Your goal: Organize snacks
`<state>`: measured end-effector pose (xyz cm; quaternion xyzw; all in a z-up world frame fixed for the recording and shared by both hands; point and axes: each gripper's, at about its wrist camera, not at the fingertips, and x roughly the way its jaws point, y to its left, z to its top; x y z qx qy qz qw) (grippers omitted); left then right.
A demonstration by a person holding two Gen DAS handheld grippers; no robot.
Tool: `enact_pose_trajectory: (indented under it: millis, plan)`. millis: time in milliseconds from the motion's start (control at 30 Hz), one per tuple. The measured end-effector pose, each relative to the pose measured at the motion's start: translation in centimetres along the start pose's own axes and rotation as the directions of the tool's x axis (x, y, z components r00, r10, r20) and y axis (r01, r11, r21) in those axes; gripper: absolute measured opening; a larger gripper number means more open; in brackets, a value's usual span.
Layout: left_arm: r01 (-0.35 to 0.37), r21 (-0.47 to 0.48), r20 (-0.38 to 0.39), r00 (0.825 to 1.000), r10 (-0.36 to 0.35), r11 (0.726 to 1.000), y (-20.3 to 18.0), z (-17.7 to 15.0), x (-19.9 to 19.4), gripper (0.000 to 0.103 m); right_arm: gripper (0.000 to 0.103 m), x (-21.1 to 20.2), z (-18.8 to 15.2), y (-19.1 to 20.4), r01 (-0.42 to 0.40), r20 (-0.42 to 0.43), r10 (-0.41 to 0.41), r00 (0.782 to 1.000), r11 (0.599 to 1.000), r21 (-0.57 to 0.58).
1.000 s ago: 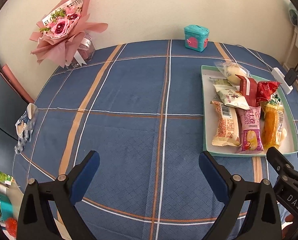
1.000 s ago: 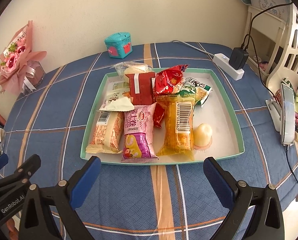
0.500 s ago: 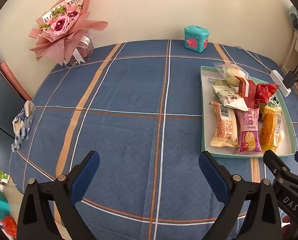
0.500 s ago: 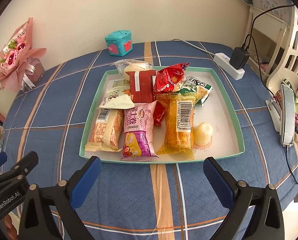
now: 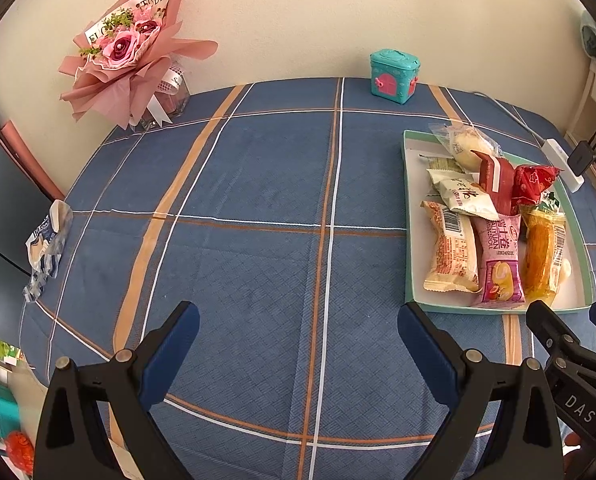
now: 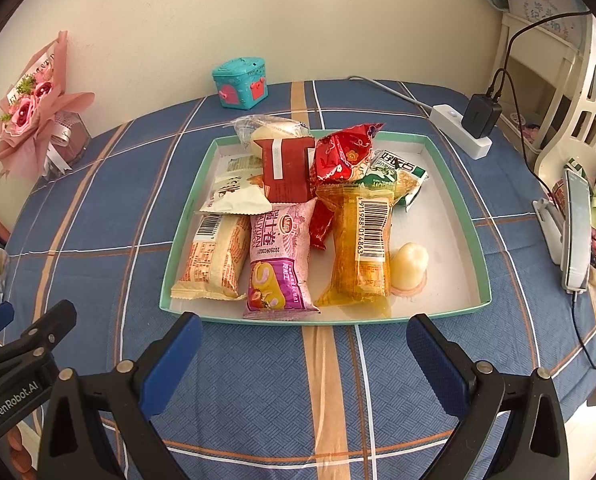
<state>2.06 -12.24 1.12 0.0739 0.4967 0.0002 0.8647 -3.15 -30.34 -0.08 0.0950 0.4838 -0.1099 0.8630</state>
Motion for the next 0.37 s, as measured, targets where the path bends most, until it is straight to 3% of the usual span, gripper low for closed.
enact_pose_trajectory:
  millis: [367]
  plan:
    - [-0.009,-0.005,0.01,1.0,0.009,1.0,0.25,0.01,-0.22,0.099,0.103,0.21,-0.14,0.03,-0.004,-0.008,0.004,1.0,1.0,-0.006]
